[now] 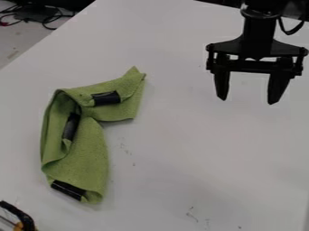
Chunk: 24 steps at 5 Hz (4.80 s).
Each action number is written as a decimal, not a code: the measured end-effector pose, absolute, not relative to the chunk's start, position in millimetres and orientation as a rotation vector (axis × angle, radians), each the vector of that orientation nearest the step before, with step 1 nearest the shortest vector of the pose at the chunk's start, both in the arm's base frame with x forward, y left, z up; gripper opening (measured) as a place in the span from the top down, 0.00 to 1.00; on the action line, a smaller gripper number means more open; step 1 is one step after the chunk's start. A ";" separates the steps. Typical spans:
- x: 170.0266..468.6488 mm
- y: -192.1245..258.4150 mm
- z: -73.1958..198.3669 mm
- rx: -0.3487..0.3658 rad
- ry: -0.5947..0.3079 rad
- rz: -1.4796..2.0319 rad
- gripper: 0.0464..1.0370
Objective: Unfold the cloth from bottom right to top left
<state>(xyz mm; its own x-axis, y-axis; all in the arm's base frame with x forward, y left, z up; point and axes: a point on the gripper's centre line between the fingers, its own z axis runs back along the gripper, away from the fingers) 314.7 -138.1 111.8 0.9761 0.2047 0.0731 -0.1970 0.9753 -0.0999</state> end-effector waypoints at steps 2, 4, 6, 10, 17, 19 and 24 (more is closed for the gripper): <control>302.0 -129.6 87.7 -0.048 -0.023 0.138 0.04; 288.3 -77.4 79.1 -0.022 0.028 0.041 0.04; 283.7 -16.1 70.7 0.059 0.070 -0.147 0.04; 293.7 54.9 56.4 0.244 0.015 -0.340 0.04; 306.6 72.4 16.5 0.209 -0.012 -0.366 0.69; 309.9 71.0 18.9 0.194 -0.008 -0.329 0.96; 360.8 110.7 63.9 -0.251 -0.027 0.154 0.97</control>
<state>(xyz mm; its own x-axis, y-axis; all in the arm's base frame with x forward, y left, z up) 360.8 110.7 63.9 0.9879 0.1551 0.0073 -0.1484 0.9569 -0.2495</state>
